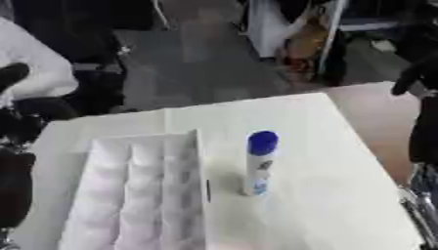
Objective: Pick up objects on the table and place them in the box.
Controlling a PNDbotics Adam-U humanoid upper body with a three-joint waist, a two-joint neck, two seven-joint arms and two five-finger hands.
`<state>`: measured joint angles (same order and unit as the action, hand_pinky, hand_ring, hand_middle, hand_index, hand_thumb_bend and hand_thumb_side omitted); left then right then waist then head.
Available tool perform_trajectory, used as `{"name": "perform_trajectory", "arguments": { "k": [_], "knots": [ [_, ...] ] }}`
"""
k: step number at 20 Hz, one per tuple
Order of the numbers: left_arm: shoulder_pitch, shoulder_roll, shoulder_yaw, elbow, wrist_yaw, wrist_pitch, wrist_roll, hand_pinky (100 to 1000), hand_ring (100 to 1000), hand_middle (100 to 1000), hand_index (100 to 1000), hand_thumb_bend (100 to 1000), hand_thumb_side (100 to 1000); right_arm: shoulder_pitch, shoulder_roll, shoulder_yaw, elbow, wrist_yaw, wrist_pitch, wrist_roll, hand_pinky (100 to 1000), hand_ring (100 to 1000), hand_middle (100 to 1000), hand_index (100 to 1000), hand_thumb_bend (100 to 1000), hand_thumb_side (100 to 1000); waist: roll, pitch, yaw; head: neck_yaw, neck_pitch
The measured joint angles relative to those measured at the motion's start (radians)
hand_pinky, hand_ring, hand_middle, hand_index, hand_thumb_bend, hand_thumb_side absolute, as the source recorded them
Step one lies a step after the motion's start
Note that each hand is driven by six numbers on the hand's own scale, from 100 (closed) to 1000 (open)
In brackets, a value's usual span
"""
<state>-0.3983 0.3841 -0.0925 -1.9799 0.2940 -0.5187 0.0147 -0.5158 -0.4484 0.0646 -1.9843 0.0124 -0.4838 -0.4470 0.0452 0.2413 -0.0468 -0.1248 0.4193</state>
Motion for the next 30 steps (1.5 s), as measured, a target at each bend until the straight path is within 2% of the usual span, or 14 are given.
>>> {"name": "perform_trajectory", "arguments": {
  "k": [19, 25, 27, 30],
  "knots": [
    [0.0, 0.0, 0.002, 0.0, -0.014, 0.003, 0.003, 709, 677, 868, 961, 460, 1000, 0.0, 0.0, -0.001, 0.0, 0.0, 0.0, 0.0, 308, 457, 506, 558, 100, 526, 0.0, 0.0, -0.001, -0.005, 0.0],
    [0.0, 0.0, 0.006, 0.0, -0.027, 0.005, 0.007, 708, 675, 868, 962, 459, 1000, 0.0, 0.001, -0.006, 0.0, 0.0, 0.001, 0.0, 308, 457, 506, 559, 100, 530, 0.001, 0.0, -0.005, -0.01, -0.011],
    [0.0, 0.0, 0.006, 0.0, -0.028, 0.006, 0.007, 709, 675, 868, 962, 459, 1000, 0.0, 0.002, -0.006, 0.0, 0.0, 0.001, 0.0, 318, 466, 516, 575, 100, 547, 0.001, 0.0, -0.005, -0.018, -0.023],
    [0.002, 0.0, 0.006, 0.0, -0.031, 0.006, 0.007, 710, 677, 868, 962, 461, 1000, 0.0, 0.004, -0.007, 0.0, 0.004, 0.026, 0.012, 364, 527, 573, 657, 100, 633, 0.0, -0.001, -0.004, -0.026, -0.041]
  ]
}}
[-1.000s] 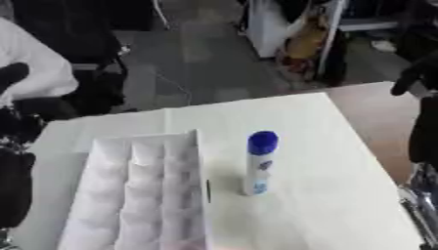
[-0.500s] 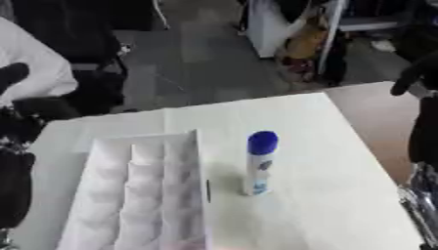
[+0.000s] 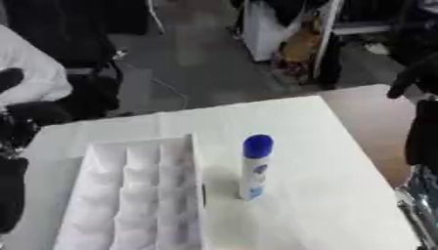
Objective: Pick up objects on the table and place them in the box.
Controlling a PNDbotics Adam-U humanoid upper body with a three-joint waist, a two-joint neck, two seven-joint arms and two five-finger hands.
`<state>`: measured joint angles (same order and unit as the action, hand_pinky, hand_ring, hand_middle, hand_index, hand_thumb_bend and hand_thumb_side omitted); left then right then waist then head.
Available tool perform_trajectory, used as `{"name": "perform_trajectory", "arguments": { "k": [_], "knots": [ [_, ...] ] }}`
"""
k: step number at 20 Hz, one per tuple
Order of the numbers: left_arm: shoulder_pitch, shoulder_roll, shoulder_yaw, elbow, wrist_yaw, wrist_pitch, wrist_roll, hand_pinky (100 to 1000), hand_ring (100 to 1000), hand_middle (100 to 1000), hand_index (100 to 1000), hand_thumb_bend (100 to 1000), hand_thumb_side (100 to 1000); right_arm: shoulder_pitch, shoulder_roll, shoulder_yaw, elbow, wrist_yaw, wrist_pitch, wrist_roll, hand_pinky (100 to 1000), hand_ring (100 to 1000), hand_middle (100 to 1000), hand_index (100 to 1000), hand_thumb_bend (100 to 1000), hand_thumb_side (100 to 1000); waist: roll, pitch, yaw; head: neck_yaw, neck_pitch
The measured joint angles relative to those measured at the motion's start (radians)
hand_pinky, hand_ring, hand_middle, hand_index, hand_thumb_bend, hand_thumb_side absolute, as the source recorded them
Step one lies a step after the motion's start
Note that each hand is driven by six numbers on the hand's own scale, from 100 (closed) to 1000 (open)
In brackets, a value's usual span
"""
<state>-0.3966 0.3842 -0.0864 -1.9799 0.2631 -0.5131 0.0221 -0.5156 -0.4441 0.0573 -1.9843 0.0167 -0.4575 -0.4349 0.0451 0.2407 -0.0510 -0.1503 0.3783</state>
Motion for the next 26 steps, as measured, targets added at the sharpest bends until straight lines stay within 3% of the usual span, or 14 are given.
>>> {"name": "perform_trajectory", "arguments": {
  "k": [2, 6, 9, 10, 11, 13, 14, 15, 16, 17, 18, 19, 24, 26],
  "knots": [
    [0.001, 0.0, 0.0, 0.0, 0.0, 0.001, 0.001, 710, 677, 868, 962, 461, 1000, -0.001, -0.01, -0.005, 0.0, 0.016, 0.057, 0.031, 386, 554, 598, 686, 100, 663, -0.004, -0.004, -0.001, -0.001, -0.004],
    [0.01, 0.001, 0.0, 0.0, -0.001, 0.004, 0.003, 711, 677, 868, 962, 462, 1000, -0.044, -0.078, -0.004, 0.037, 0.066, 0.191, 0.15, 483, 691, 737, 810, 167, 781, -0.015, -0.024, -0.002, -0.012, -0.001],
    [0.016, 0.001, 0.0, 0.0, -0.001, 0.004, 0.003, 710, 677, 867, 962, 462, 1000, -0.104, -0.134, 0.015, 0.115, 0.103, 0.24, 0.272, 571, 765, 822, 866, 222, 836, -0.015, -0.026, -0.001, -0.021, 0.01],
    [0.017, 0.001, 0.0, 0.0, -0.001, 0.004, 0.003, 710, 676, 867, 962, 462, 999, -0.127, -0.152, 0.028, 0.147, 0.115, 0.245, 0.319, 589, 775, 828, 877, 206, 664, -0.015, -0.026, -0.001, -0.027, 0.015],
    [0.018, 0.001, 0.0, 0.0, -0.001, 0.004, 0.003, 710, 676, 867, 962, 461, 1000, -0.146, -0.167, 0.04, 0.18, 0.126, 0.247, 0.365, 611, 788, 853, 892, 254, 847, -0.015, -0.027, -0.001, -0.028, 0.02],
    [0.018, 0.001, 0.0, 0.0, -0.001, 0.004, 0.003, 710, 676, 867, 962, 461, 1000, -0.191, -0.193, 0.066, 0.247, 0.148, 0.239, 0.456, 657, 809, 875, 914, 339, 821, -0.015, -0.029, 0.003, -0.034, 0.029],
    [0.018, 0.001, 0.0, 0.0, -0.001, 0.005, 0.003, 710, 676, 867, 962, 461, 1000, -0.21, -0.202, 0.079, 0.28, 0.158, 0.23, 0.497, 643, 804, 870, 908, 311, 830, -0.016, -0.03, 0.005, -0.037, 0.033],
    [0.019, 0.001, 0.0, 0.0, -0.001, 0.005, 0.003, 710, 676, 867, 962, 461, 1000, -0.231, -0.208, 0.09, 0.313, 0.166, 0.218, 0.532, 690, 824, 886, 928, 391, 807, -0.016, -0.031, 0.007, -0.039, 0.036],
    [0.019, 0.001, 0.0, 0.0, -0.001, 0.005, 0.003, 710, 676, 867, 962, 461, 1000, -0.253, -0.211, 0.1, 0.346, 0.174, 0.205, 0.563, 679, 820, 883, 925, 379, 811, -0.016, -0.031, 0.008, -0.042, 0.04],
    [0.022, 0.001, 0.0, 0.0, -0.001, 0.005, 0.003, 709, 675, 867, 962, 461, 1000, -0.269, -0.213, 0.108, 0.379, 0.181, 0.191, 0.589, 802, 876, 902, 934, 448, 788, -0.016, -0.031, 0.011, -0.044, 0.041],
    [0.023, 0.001, 0.0, 0.0, -0.001, 0.005, 0.003, 709, 675, 867, 962, 461, 1000, -0.287, -0.213, 0.115, 0.41, 0.189, 0.176, 0.61, 772, 859, 896, 933, 432, 795, -0.016, -0.031, 0.012, -0.045, 0.043],
    [0.023, 0.001, 0.0, 0.0, -0.001, 0.005, 0.003, 709, 675, 867, 962, 460, 1000, -0.303, -0.213, 0.119, 0.438, 0.198, 0.163, 0.626, 893, 939, 935, 943, 514, 761, -0.016, -0.031, 0.012, -0.045, 0.046],
    [0.025, 0.001, 0.0, 0.0, 0.0, 0.005, 0.003, 708, 674, 866, 962, 460, 1000, -0.361, -0.2, 0.128, 0.582, 0.272, 0.129, 0.663, 931, 973, 959, 959, 553, 757, -0.016, -0.031, 0.02, -0.045, 0.058],
    [0.025, 0.001, 0.0, 0.0, 0.0, 0.006, 0.003, 707, 673, 866, 962, 459, 1000, -0.378, -0.188, 0.132, 0.635, 0.295, 0.119, 0.672, 959, 994, 976, 975, 610, 724, -0.016, -0.03, 0.024, -0.045, 0.058]
  ]
}}
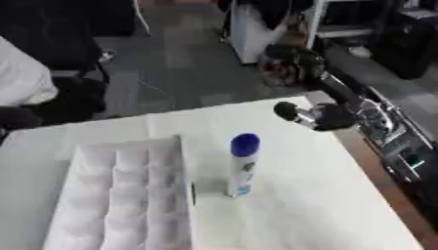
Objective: Pick up objects on the table and place them in the box.
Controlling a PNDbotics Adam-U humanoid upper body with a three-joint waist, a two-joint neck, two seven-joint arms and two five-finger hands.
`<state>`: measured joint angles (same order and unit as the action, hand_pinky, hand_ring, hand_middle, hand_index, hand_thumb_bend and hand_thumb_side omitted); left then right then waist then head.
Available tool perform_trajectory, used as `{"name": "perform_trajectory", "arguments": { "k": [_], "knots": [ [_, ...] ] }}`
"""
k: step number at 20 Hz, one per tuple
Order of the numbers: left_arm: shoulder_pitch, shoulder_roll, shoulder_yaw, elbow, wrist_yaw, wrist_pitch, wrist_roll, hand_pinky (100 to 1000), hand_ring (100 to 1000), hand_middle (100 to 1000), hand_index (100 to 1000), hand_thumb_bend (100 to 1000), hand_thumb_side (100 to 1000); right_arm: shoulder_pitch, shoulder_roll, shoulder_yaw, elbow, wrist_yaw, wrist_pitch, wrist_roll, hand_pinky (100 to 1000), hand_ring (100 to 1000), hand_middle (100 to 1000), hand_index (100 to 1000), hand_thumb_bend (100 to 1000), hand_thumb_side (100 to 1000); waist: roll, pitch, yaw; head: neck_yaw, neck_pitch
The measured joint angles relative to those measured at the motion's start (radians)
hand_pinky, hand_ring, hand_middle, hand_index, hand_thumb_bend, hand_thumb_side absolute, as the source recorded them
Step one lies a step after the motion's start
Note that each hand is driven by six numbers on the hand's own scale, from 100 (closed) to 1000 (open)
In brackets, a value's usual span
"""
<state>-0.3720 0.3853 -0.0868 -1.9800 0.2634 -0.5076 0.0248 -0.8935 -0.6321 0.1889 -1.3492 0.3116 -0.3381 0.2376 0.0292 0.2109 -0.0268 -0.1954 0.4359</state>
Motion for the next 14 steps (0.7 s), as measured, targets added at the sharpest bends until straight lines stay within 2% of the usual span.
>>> {"name": "perform_trajectory", "arguments": {
  "k": [4, 8, 14],
  "knots": [
    [-0.008, 0.0, 0.0, 0.0, 0.002, 0.002, -0.002, 706, 671, 865, 962, 457, 1000, -0.02, 0.017, 0.007, 0.084, 0.032, -0.023, 0.04, 980, 1000, 1000, 1000, 628, 716, 0.0, 0.011, 0.009, 0.0, -0.003],
    [-0.011, 0.0, -0.002, 0.0, 0.004, 0.003, -0.004, 706, 670, 865, 962, 457, 1000, -0.039, 0.031, 0.011, 0.141, 0.051, -0.049, 0.117, 990, 1000, 1000, 1000, 627, 708, 0.0, 0.019, 0.014, -0.007, -0.01],
    [-0.017, 0.0, -0.006, 0.0, 0.005, 0.005, -0.006, 705, 669, 864, 963, 456, 1000, -0.046, 0.044, 0.011, 0.193, 0.033, -0.078, 0.232, 982, 1000, 1000, 1000, 610, 728, 0.0, 0.024, 0.017, -0.009, -0.018]
  ]
}}
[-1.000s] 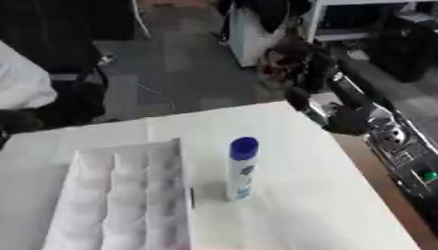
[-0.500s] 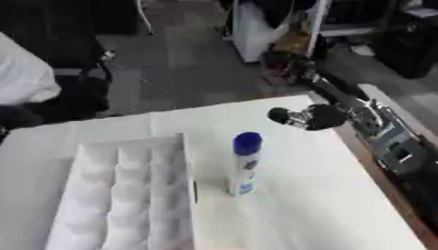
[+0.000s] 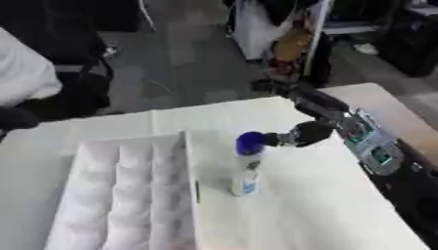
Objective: Pick up objects on the table and place them in the box.
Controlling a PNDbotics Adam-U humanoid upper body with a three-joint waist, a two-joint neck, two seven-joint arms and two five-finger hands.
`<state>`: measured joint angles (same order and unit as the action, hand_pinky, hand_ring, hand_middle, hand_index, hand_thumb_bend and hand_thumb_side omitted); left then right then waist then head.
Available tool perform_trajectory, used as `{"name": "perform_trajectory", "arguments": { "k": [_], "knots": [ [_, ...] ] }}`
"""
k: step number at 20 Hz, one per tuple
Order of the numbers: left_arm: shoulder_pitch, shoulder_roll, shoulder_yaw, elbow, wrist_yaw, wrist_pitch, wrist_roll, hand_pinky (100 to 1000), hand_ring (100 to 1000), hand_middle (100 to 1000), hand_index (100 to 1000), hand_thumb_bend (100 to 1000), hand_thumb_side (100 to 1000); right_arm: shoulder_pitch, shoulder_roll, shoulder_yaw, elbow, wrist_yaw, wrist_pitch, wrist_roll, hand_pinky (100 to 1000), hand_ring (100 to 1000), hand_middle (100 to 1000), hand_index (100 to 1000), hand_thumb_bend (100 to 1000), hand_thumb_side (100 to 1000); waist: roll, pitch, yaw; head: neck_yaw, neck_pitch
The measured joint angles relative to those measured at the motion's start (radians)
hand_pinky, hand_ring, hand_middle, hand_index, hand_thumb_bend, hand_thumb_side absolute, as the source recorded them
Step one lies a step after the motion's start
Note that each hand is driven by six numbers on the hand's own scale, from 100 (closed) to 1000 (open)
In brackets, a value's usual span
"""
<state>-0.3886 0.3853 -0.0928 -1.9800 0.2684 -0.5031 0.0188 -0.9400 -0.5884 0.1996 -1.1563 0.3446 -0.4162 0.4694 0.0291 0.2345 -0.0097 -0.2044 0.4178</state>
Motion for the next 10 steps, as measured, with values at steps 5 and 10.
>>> {"name": "perform_trajectory", "arguments": {
  "k": [5, 10],
  "knots": [
    [-0.001, 0.0, 0.0, 0.0, 0.001, 0.002, -0.003, 705, 668, 864, 963, 455, 1000, 0.0, 0.011, 0.0, 0.022, -0.023, -0.013, 0.062, 975, 1000, 1000, 1000, 596, 725, 0.0, 0.006, 0.004, 0.0, -0.005],
    [-0.008, 0.0, 0.0, 0.0, 0.001, 0.002, -0.003, 706, 669, 864, 962, 457, 1000, 0.0, 0.035, 0.0, 0.025, -0.03, -0.019, 0.082, 960, 1000, 996, 1000, 584, 735, 0.0, 0.008, 0.009, -0.006, -0.014]
  ]
}}
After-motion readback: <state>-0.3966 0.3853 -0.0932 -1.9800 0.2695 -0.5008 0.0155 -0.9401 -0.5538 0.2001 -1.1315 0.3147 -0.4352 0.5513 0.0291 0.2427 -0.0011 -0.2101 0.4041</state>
